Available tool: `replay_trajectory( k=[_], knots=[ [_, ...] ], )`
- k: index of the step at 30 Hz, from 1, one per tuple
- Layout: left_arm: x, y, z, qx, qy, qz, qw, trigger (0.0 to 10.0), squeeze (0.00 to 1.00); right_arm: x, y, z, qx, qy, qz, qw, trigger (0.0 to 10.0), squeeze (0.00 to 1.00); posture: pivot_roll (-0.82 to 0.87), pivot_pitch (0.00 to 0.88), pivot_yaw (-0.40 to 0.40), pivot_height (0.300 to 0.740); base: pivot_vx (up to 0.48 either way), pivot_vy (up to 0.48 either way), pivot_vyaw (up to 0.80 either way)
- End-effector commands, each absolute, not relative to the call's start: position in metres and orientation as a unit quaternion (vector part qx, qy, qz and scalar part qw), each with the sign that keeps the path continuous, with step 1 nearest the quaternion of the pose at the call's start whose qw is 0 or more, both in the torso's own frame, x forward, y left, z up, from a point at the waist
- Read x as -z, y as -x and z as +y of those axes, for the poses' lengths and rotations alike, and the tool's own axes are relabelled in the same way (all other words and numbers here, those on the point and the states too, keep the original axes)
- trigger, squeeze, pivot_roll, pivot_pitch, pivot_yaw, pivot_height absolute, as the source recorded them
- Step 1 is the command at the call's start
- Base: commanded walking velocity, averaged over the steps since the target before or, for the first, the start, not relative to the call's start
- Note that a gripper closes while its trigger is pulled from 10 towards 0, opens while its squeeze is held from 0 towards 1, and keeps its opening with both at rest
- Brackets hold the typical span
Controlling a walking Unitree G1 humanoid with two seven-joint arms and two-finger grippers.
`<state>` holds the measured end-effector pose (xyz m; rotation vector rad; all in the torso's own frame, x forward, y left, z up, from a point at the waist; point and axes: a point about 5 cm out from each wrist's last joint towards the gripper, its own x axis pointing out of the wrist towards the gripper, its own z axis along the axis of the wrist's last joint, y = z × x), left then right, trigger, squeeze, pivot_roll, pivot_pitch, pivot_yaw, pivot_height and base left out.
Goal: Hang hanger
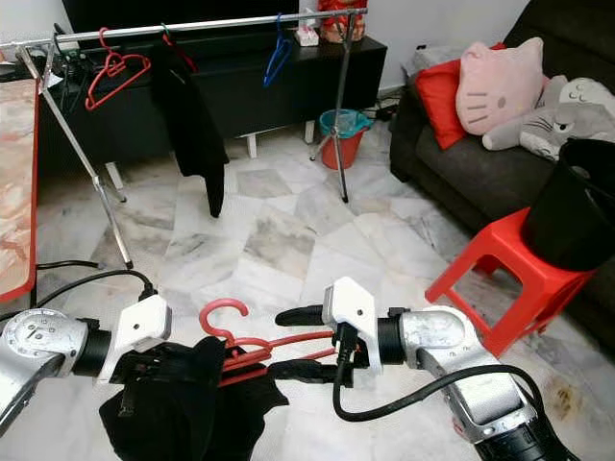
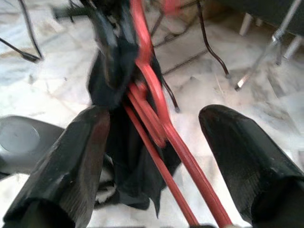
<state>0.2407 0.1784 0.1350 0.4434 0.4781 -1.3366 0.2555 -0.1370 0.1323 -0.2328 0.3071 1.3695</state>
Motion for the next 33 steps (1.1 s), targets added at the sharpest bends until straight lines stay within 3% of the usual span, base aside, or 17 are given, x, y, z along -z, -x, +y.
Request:
replay_trajectory(
  k=[1, 9, 17, 32, 33],
  knots=[
    [-0.142, -0.239, 0.175, 0.62, -0.2, 0.204, 0.731, 10.0, 0.0, -0.129, -0.258, -0.14, -0.619, 0.121, 0.149, 0.762, 10.0, 0.0, 0.02, 0.059, -0.046, 0.74, 0.0, 0.0, 0.0],
    [-0.145, -0.237, 0.176, 0.626, -0.197, 0.203, 0.727, 10.0, 0.0, -0.117, -0.258, -0.138, -0.615, 0.122, 0.168, 0.761, 10.0, 0.0, 0.03, 0.062, -0.042, 0.74, 0.0, 0.0, 0.0],
    [-0.146, -0.235, 0.175, 0.629, -0.191, 0.202, 0.726, 10.0, 0.0, -0.114, -0.269, -0.134, -0.595, 0.114, 0.151, 0.781, 10.0, 0.0, 0.04, 0.061, -0.042, 0.74, 0.0, 0.0, 0.0],
    [-0.148, -0.235, 0.175, 0.629, -0.19, 0.2, 0.726, 10.0, 0.0, -0.107, -0.266, -0.119, -0.649, 0.068, 0.153, 0.742, 10.0, 0.0, 0.05, 0.06, -0.045, 0.74, 0.0, 0.0, 0.0],
    [-0.148, -0.235, 0.175, 0.629, -0.19, 0.2, 0.726, 10.0, 0.0, -0.107, -0.266, -0.119, -0.65, 0.067, 0.154, 0.741, 9.4, 0.0, 0.05, 0.06, -0.046, 0.74, 0.0, 0.0, 0.0]
  ],
)
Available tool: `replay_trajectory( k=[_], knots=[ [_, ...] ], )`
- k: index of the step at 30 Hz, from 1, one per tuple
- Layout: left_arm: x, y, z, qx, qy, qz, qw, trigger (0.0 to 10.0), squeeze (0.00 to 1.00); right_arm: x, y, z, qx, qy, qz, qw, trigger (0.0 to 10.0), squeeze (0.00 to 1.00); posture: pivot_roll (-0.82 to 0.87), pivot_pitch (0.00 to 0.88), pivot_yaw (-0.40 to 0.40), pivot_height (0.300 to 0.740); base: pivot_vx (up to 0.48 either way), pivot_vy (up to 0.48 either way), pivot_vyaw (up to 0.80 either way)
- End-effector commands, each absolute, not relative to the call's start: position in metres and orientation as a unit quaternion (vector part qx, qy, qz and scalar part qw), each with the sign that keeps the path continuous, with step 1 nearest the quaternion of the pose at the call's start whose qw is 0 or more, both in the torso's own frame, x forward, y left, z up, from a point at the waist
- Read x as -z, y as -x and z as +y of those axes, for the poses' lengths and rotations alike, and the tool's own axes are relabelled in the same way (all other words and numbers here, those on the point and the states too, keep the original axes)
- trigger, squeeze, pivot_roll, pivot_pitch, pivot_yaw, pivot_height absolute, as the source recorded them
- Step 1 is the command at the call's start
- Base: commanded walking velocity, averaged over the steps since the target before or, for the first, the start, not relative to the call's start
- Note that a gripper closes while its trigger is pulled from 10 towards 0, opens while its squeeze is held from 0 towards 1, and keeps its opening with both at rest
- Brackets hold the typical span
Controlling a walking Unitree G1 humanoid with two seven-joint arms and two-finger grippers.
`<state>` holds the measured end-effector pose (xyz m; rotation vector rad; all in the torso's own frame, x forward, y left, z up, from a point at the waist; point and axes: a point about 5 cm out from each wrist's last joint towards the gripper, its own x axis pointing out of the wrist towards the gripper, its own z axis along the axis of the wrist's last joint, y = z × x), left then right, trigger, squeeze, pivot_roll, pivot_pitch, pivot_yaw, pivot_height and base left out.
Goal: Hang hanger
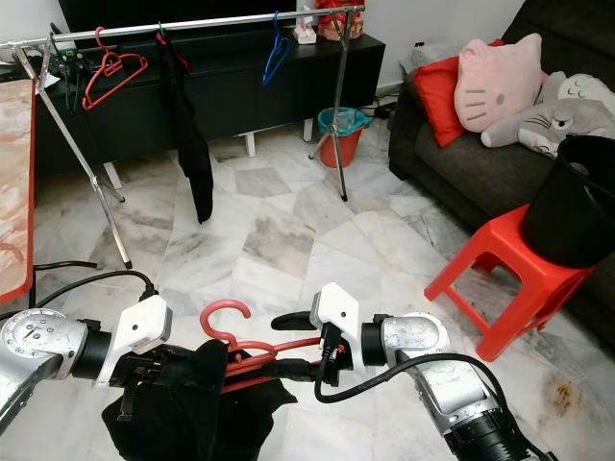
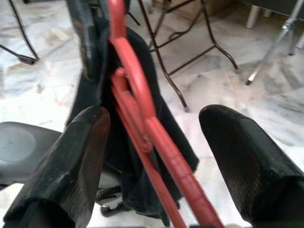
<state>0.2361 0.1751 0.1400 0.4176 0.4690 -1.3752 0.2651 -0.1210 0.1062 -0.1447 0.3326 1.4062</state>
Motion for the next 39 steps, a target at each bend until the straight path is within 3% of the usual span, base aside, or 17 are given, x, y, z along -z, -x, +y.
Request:
replay_trajectory(
  k=[1, 2, 3, 4, 39],
  knots=[
    [-0.1484, -0.2347, 0.1746, 0.629, -0.19, 0.199, 0.727, 10.0, 0.0, -0.1065, -0.2668, -0.1195, -0.647, 0.064, 0.154, 0.744, 4.9, 0.0, 0.05, 0.06, -0.046, 0.74, 0.0, 0.0, 0.0],
    [-0.1484, -0.2347, 0.1747, 0.629, -0.19, 0.199, 0.727, 10.0, 0.0, -0.1062, -0.2672, -0.1195, -0.647, 0.063, 0.154, 0.744, 3.5, 0.0, 0.05, 0.06, -0.046, 0.74, 0.0, 0.0, 0.0],
    [-0.1484, -0.2348, 0.1747, 0.629, -0.19, 0.199, 0.727, 10.0, 0.0, -0.1061, -0.2674, -0.1195, -0.646, 0.062, 0.154, 0.745, 3.5, 0.0, 0.05, 0.06, -0.046, 0.74, 0.0, 0.0, 0.0],
    [-0.1484, -0.2348, 0.175, 0.629, -0.19, 0.199, 0.727, 10.0, 0.0, -0.106, -0.2673, -0.1198, -0.647, 0.06, 0.154, 0.744, 0.0, 0.0, 0.05, 0.06, -0.046, 0.74, 0.0, 0.0, 0.0],
    [-0.1526, -0.2359, 0.1737, 0.636, -0.19, 0.185, 0.725, 10.0, 0.0, -0.0982, -0.2697, -0.1193, -0.646, 0.08, 0.166, 0.741, 0.0, 0.0, 0.05, 0.059, -0.045, 0.74, 0.0, 0.0, 0.0]
  ],
)
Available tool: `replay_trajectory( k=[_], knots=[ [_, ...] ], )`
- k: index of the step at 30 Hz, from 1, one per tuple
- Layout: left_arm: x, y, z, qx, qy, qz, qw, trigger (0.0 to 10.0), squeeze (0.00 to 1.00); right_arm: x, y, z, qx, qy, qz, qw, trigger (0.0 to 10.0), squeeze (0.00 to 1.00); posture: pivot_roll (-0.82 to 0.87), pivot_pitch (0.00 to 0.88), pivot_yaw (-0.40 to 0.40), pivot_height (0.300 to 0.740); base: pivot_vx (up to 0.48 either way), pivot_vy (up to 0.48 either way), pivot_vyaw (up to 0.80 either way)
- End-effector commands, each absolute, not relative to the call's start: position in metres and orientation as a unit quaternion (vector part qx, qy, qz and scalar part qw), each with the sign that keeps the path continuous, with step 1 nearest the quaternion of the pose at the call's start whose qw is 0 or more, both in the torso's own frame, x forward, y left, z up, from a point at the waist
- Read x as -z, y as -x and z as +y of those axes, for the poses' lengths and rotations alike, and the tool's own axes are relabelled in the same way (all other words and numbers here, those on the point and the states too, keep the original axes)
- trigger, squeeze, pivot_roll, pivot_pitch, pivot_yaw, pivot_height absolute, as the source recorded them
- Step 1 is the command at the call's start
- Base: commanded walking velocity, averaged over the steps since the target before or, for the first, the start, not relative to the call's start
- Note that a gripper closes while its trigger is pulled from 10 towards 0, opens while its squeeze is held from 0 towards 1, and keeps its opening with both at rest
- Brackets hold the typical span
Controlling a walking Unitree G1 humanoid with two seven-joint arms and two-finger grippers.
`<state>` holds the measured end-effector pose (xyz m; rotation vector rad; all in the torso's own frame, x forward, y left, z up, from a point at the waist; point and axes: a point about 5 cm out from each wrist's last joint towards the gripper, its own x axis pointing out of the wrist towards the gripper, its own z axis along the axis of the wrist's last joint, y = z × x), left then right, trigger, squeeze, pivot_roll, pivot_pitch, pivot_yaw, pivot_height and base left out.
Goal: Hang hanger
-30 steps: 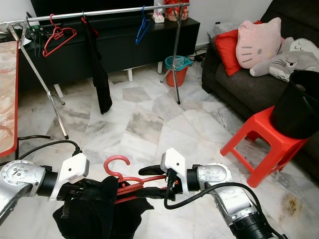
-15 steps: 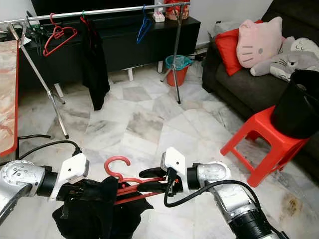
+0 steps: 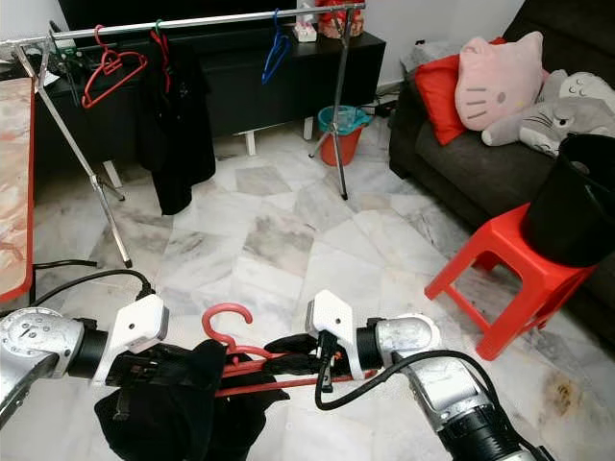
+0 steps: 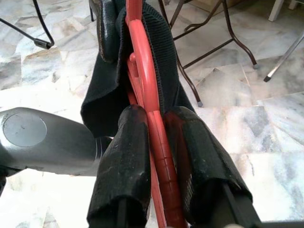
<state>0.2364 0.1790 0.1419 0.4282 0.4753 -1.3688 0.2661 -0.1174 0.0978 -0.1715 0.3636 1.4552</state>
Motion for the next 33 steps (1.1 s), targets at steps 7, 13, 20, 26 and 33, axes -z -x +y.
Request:
replay_trajectory(
  k=[7, 13, 20, 26, 33],
  knots=[
    [-0.155, -0.234, 0.172, 0.652, -0.172, 0.186, 0.714, 10.0, 1.0, -0.097, -0.27, -0.119, -0.645, 0.082, 0.166, 0.742, 0.0, 0.0, 0.06, 0.047, -0.049, 0.74, 0.0, 0.0, 0.0],
    [-0.16, -0.236, 0.173, 0.649, -0.164, 0.179, 0.721, 10.0, 1.0, -0.097, -0.273, -0.118, -0.636, 0.081, 0.156, 0.751, 0.0, 0.0, 0.06, 0.032, -0.047, 0.74, 0.0, 0.0, 0.0],
    [-0.164, -0.241, 0.176, 0.631, -0.163, 0.163, 0.741, 10.0, 1.0, -0.096, -0.28, -0.116, -0.604, 0.086, 0.142, 0.779, 0.0, 0.0, 0.06, 0.018, -0.048, 0.74, 0.0, 0.0, 0.0],
    [-0.17, -0.253, 0.174, 0.588, -0.158, 0.124, 0.784, 10.0, 1.0, -0.096, -0.291, -0.117, -0.551, 0.089, 0.122, 0.821, 0.0, 0.0, 0.06, 0.016, -0.052, 0.74, 0.0, 0.0, 0.0],
    [-0.175, -0.258, 0.17, 0.562, -0.141, 0.087, 0.811, 10.0, 1.0, -0.098, -0.299, -0.119, -0.506, 0.09, 0.097, 0.852, 0.0, 0.0, 0.06, 0.021, -0.055, 0.74, 0.0, 0.0, 0.0]
  ],
)
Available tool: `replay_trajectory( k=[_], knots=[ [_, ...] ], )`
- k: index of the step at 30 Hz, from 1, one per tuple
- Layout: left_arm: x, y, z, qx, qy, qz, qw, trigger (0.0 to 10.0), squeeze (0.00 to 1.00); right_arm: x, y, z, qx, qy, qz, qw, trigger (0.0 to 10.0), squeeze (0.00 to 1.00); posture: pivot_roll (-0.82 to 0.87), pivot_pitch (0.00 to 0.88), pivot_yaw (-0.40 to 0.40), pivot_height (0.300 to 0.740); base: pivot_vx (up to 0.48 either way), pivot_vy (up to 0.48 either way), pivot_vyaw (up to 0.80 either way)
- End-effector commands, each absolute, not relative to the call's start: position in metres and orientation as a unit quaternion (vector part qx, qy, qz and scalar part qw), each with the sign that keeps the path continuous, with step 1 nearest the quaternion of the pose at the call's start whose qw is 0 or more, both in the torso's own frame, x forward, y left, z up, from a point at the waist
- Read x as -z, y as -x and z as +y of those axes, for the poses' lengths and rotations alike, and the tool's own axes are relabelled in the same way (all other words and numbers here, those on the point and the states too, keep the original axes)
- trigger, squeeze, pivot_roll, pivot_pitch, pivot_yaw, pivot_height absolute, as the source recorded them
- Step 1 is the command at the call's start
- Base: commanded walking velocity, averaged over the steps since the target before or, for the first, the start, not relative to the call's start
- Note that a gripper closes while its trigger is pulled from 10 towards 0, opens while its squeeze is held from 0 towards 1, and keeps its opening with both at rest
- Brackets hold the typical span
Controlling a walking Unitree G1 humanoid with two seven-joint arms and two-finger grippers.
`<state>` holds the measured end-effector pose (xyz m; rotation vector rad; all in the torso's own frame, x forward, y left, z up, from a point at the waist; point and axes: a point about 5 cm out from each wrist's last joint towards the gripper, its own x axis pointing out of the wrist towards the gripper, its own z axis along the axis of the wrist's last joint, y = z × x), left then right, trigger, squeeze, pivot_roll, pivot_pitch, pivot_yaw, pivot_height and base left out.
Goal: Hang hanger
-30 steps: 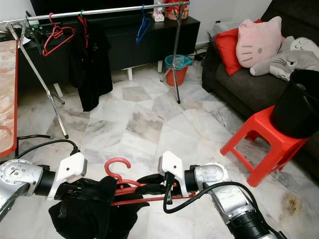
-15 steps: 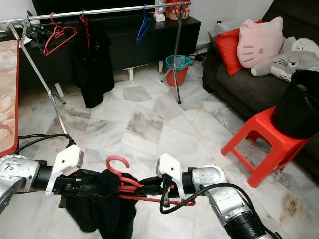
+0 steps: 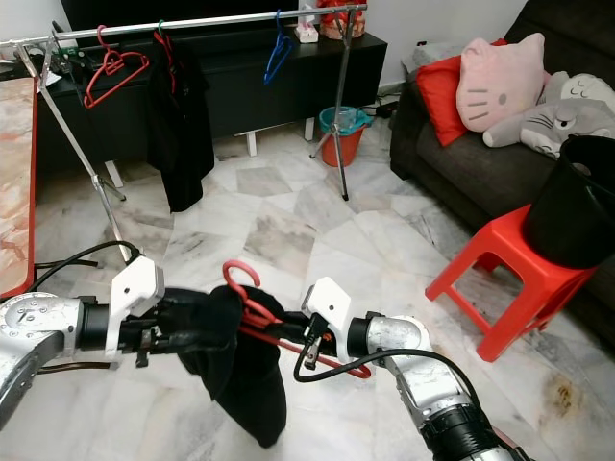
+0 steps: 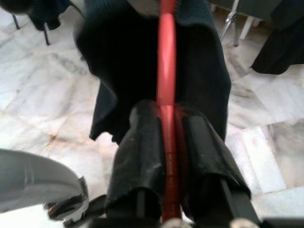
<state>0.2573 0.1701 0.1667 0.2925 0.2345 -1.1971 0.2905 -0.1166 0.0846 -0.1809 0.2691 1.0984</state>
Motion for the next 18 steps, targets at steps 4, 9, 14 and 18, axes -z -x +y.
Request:
replay_trajectory(
  k=[4, 9, 14, 18],
  knots=[
    [-0.179, -0.261, 0.167, 0.553, -0.138, 0.071, 0.819, 10.0, 1.0, -0.101, -0.306, -0.119, -0.482, 0.096, 0.08, 0.867, 0.0, 0.0, 0.06, 0.027, -0.058, 0.74, 0.0, 0.0, 0.0],
    [-0.188, -0.275, 0.163, 0.492, -0.16, 0.013, 0.856, 10.0, 1.0, -0.104, -0.31, -0.114, -0.463, 0.089, 0.065, 0.879, 0.0, 0.0, 0.06, 0.031, -0.061, 0.74, 0.0, 0.0, 0.0],
    [-0.188, -0.287, 0.163, 0.426, -0.165, -0.02, 0.89, 10.0, 0.0, -0.106, -0.314, -0.111, -0.442, 0.088, 0.046, 0.892, 0.0, 0.0, 0.06, 0.032, -0.063, 0.74, 0.0, 0.0, 0.0],
    [-0.184, -0.292, 0.163, 0.376, -0.16, -0.033, 0.912, 10.0, 0.0, -0.112, -0.32, -0.11, -0.414, 0.082, 0.022, 0.906, 0.0, 0.0, 0.06, 0.031, -0.066, 0.74, 0.0, 0.0, 0.0]
  ],
)
